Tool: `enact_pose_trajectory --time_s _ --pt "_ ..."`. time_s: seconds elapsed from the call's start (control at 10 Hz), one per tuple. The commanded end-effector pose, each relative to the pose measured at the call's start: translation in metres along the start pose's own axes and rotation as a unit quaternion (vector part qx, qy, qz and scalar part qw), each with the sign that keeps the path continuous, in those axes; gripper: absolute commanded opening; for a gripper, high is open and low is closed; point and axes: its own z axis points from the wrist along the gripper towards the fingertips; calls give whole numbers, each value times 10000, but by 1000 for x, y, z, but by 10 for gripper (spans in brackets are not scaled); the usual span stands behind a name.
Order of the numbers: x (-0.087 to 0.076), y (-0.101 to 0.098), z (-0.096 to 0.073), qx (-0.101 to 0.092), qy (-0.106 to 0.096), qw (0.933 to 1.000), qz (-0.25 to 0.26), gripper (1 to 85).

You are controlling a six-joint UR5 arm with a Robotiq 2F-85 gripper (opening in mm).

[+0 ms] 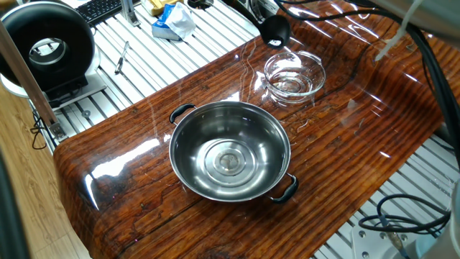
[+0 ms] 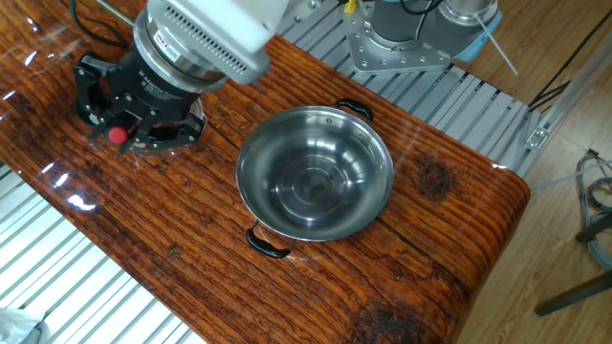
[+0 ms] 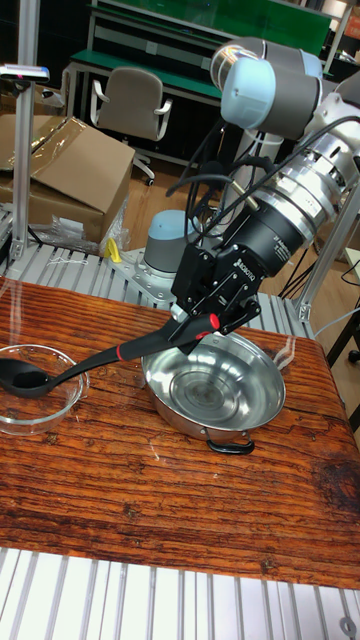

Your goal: Scoop water with a large spoon from one bowl to another

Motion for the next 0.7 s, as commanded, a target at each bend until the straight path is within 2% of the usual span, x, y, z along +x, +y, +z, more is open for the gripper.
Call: enact_pose_trajectory --time_s 0.0,0.3,0.6 --pt "3 1 -1 -40 -167 9998 104 10" --pt "10 2 0 -28 -252 9996 142 10" --pt "13 -4 -3 107 -321 9994 122 10"
